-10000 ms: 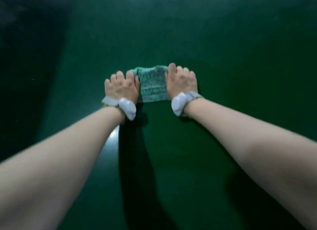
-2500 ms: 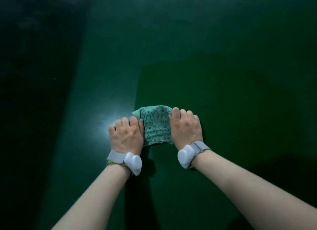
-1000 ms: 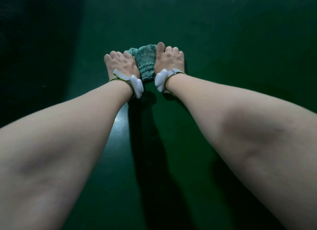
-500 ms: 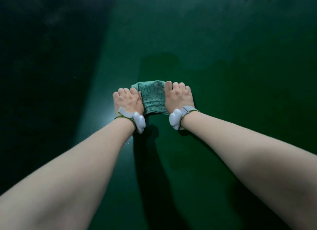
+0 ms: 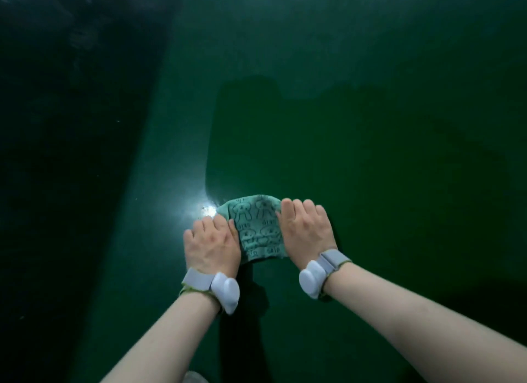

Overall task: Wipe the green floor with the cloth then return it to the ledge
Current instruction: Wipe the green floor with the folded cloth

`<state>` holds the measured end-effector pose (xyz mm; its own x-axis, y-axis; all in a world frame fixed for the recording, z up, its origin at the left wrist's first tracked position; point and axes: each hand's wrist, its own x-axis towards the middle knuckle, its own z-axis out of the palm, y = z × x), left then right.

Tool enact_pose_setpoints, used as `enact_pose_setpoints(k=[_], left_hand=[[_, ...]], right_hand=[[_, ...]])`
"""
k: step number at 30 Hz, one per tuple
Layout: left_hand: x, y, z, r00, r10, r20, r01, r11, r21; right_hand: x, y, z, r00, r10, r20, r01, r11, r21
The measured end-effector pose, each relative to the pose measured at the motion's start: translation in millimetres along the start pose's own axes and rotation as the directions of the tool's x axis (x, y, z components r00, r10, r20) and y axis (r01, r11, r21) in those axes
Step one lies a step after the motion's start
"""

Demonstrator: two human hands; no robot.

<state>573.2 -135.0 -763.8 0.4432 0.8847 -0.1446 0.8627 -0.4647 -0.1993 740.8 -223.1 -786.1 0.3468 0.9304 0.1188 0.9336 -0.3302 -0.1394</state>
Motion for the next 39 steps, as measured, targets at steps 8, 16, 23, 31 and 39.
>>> enact_pose_setpoints(k=[8, 16, 23, 31, 39], left_hand=[[36, 33, -6, 0.990, 0.092, -0.111, -0.092, 0.996, 0.001], [130, 115, -32, 0.980, 0.150, -0.129, -0.146, 0.989, 0.040], [190, 144, -47, 0.962, 0.210, -0.177, -0.200, 0.977, 0.068], [219, 160, -67, 0.982, 0.187, -0.021, -0.182, 0.973, 0.140], [192, 150, -55, 0.979, 0.184, -0.091, -0.173, 0.978, 0.120]], right_hand=[[10, 31, -4, 0.991, 0.104, -0.089, -0.111, 0.991, -0.076], [84, 115, -7, 0.976, 0.188, -0.106, -0.206, 0.958, -0.202], [143, 148, -5, 0.963, 0.269, -0.020, -0.265, 0.933, -0.244], [184, 154, -10, 0.938, 0.340, 0.073, -0.311, 0.915, -0.257], [142, 148, -18, 0.955, 0.287, 0.076, -0.263, 0.936, -0.232]])
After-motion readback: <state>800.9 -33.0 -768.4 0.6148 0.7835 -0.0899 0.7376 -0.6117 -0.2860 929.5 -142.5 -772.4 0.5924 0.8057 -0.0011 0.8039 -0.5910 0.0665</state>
